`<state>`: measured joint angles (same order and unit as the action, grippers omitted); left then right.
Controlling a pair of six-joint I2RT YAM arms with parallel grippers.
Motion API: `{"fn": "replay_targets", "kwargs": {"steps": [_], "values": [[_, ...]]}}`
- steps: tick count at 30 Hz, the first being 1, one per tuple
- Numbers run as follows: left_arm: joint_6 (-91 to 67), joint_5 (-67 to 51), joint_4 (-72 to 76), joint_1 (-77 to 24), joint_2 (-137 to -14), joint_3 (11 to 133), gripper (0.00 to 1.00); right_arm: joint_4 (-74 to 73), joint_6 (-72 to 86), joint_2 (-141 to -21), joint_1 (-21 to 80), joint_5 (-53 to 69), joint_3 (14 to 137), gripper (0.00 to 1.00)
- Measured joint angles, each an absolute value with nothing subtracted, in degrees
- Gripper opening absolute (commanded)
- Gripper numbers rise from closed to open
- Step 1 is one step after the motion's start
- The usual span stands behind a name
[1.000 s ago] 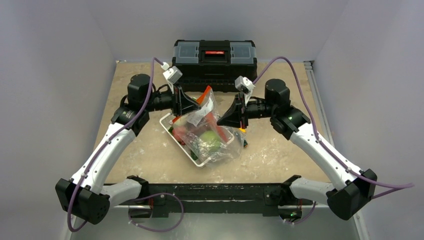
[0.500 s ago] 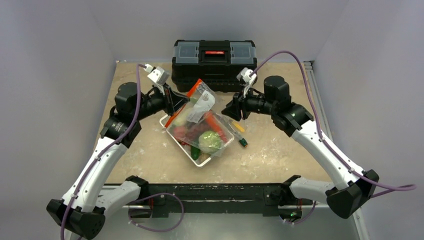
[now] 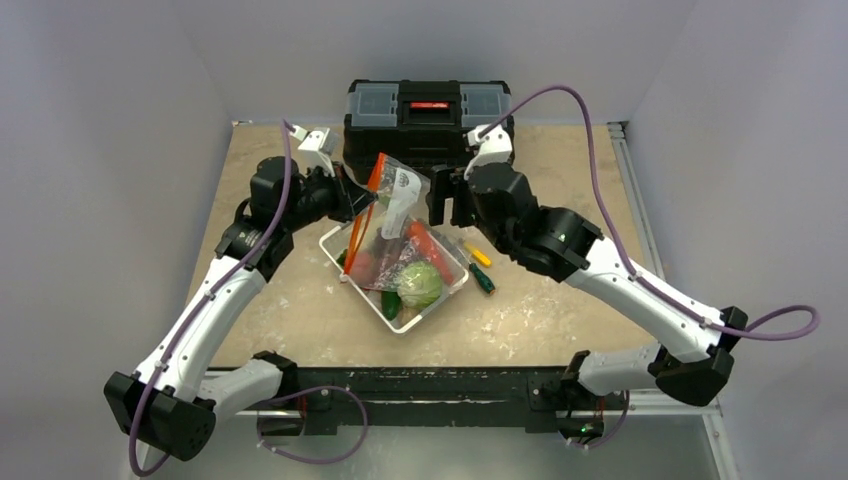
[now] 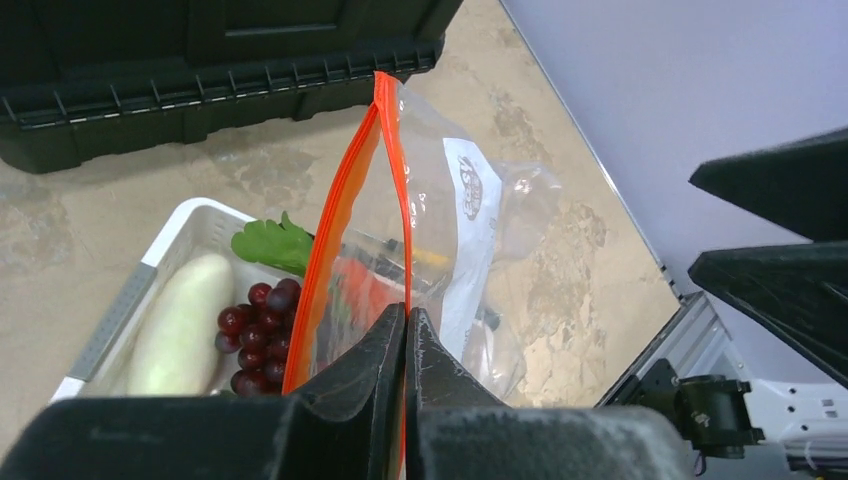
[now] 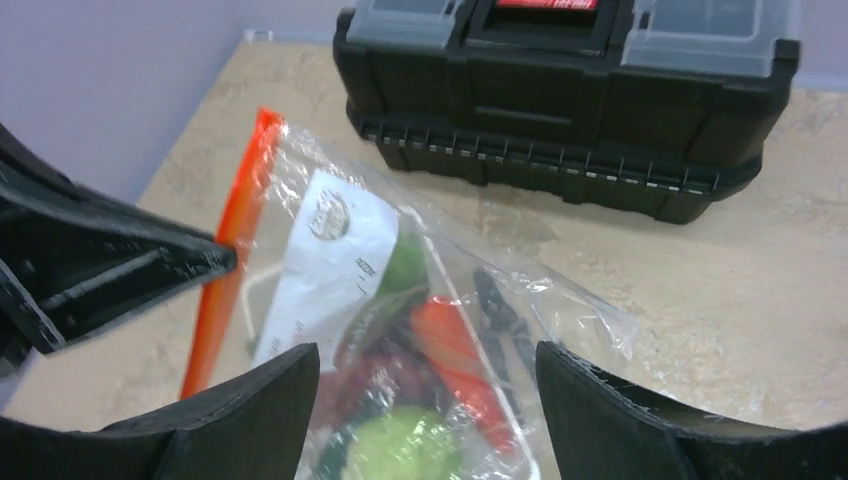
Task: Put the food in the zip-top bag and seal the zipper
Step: Pick up the zipper food storage bag at the center of the board.
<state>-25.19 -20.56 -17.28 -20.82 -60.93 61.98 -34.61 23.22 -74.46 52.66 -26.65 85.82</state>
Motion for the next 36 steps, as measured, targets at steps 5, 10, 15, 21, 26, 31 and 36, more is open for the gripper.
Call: {"fn": "replay_targets", "kwargs": {"steps": [5, 10, 15, 21, 26, 31, 36], "values": [[-28.7, -20.4, -16.9, -20.8, -60.9, 62.0, 0.0, -24.4, 29.0, -73.0, 65.1, -41.7, 80.1, 0.75], [-29.7, -21.3, -16.9, -20.8, -61.2, 62.0, 0.0, -13.7, 31.6, -78.4, 75.7, -49.7, 73.5, 0.67], [-30.4, -22.5, -16.8, -20.8, -61.3, 62.0, 0.0, -9.2, 32.4, -87.2, 77.3, -55.2, 74.8, 0.68], [-30.9, -24.6, -15.9, -20.8, -61.3, 62.0, 0.0, -3.5, 32.4, -90.0, 78.7, -59.1, 74.8, 0.77], [-30.9, -26.3, -15.0, -20.8, -61.6, 62.0, 0.0, -1.4, 32.8, -92.2, 78.7, -64.1, 75.9, 0.78], [-31.0, -27.6, -14.3, -20.8, -61.9, 62.0, 0.0, -1.3, 33.9, -95.5, 78.7, -69.9, 77.1, 0.71], [-31.5, -29.0, -13.6, -20.8, -61.9, 62.0, 0.0, 3.3, 31.1, -96.9, 78.7, -73.0, 75.8, 0.31]]}}
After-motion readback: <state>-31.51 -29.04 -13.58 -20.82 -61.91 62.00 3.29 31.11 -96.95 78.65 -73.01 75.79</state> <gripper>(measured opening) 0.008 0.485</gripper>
